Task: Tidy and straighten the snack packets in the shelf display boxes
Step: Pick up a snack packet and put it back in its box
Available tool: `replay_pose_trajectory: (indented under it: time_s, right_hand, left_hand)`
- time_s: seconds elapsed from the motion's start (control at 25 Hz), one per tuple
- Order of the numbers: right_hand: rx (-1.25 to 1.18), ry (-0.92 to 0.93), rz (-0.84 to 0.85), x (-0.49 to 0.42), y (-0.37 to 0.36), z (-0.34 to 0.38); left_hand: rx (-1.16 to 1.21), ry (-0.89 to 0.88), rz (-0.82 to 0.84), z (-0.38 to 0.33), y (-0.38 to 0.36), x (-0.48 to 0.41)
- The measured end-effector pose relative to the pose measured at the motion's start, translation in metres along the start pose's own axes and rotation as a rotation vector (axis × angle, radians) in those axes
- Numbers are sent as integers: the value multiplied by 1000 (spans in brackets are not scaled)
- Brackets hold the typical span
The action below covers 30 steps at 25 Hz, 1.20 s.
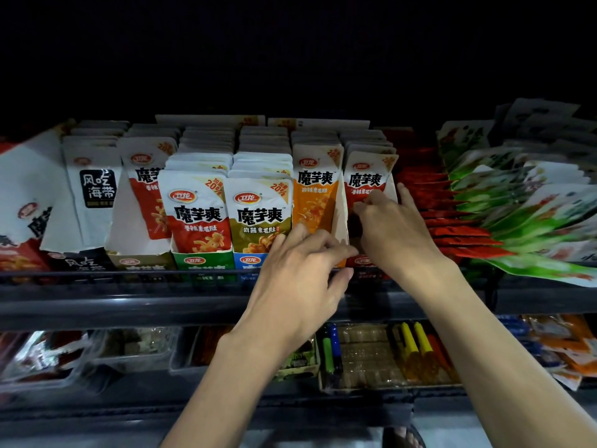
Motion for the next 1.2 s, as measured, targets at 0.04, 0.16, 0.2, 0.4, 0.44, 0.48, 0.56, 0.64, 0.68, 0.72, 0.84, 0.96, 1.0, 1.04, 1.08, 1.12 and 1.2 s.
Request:
replay_pose_trajectory:
  time_s: [0.04,0.16,0.2,0.4,0.44,0.48,0.56,0.64,0.68,0.72,0.84,0.96,1.0,1.04,1.08,1.12,1.2]
  right_hand:
    - [-17,0,5,0,0,0]
    - [-82,-22,-22,2,5,2]
    - [-108,-37,-47,3,10,4]
    - [-264,-92,-417,20,45,15]
    - [-319,-53,-496,23,50,19]
    - [-378,-6,-559,26,53,24]
    - [-482,84,-616,27,57,35]
    - [-580,157,-626,28,60,48]
    - [-630,184,-628,29,62,55]
    - [-671,202,-629,29,64,62]
    - [-702,225,-623,27,66,84]
    - [-646,323,-604,12,68,116]
    - [-584,369,-594,3,71,129]
    - [-501,417,-585,-7,75,141]
    - [-400,464,-577,-19,81,153]
    - [-292,507,-557,-31,86,165]
    - [-110,544,-459,-59,96,187]
  left_hand:
    - [2,-1,4,0,0,0]
    - [12,-6,6,2,-1,1]
    - [22,-6,-4,2,-1,1]
    - [226,19,-164,9,13,6]
    - [271,16,-212,11,19,8]
    - [299,16,-271,13,26,11]
    - [323,44,-410,20,43,17]
    - [341,135,-553,32,59,24]
    - [353,198,-617,42,68,26]
    - [355,269,-671,52,77,29]
    - [223,539,-663,82,97,34]
    - [12,743,-398,108,105,39]
    - [-31,769,-309,112,106,41]
    - [-63,777,-244,115,107,43]
    - [-81,774,-204,117,107,44]
    - [-90,766,-184,118,108,44]
    - [-84,766,-171,121,110,44]
Point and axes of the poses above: each hand's wrist, its own x-axis away from the middle knuckle, its own y-axis out of the back of the hand, z = x × y, the point moved 1 cm from there along -x, towards the middle knuckle, and after that the axes turned 12 degrees about y, right-handed, at the moved point
